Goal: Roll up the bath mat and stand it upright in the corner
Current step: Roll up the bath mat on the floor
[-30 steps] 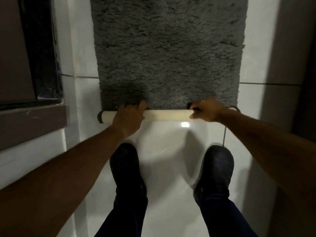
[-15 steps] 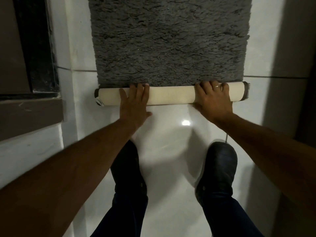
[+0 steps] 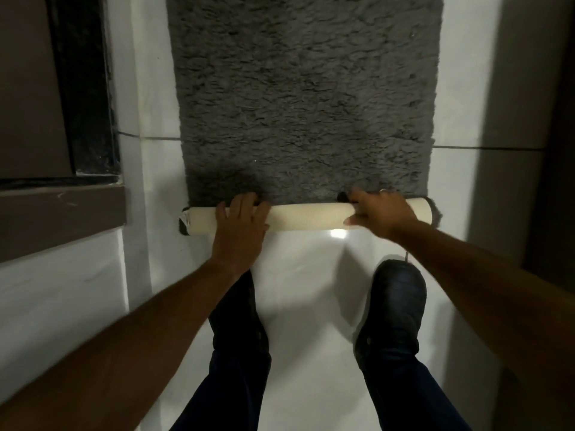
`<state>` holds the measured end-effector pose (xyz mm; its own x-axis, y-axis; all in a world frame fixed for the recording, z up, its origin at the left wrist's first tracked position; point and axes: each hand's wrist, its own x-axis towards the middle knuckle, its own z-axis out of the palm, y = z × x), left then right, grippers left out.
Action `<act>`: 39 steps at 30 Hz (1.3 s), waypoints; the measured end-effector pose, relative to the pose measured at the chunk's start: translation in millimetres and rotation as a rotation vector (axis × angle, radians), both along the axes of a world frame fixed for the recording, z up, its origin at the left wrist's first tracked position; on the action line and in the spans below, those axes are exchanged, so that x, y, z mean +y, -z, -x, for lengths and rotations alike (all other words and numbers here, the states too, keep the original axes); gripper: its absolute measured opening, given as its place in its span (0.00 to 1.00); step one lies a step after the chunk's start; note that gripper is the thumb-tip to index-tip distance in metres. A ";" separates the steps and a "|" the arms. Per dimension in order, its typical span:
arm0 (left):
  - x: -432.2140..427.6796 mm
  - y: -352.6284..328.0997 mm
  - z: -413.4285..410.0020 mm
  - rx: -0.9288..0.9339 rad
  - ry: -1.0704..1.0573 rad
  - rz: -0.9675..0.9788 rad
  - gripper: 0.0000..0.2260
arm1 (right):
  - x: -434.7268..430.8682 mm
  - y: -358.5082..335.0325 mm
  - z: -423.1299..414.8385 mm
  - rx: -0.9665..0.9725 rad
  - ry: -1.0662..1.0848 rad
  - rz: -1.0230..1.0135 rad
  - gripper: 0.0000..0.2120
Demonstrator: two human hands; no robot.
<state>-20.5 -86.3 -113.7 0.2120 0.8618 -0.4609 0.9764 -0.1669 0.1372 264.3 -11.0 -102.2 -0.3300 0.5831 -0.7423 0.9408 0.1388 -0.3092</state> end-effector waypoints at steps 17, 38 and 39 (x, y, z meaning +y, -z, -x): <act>61.4 20.3 -10.3 0.088 -0.042 -0.128 0.45 | 41.0 14.6 14.4 -0.178 -0.111 -0.427 0.46; 75.4 9.9 13.7 0.047 0.068 0.476 0.32 | -9.5 2.3 20.5 -0.130 -0.062 -0.296 0.26; 76.4 5.8 12.7 0.021 0.062 0.336 0.31 | -7.4 1.8 25.8 -0.133 -0.009 -0.355 0.24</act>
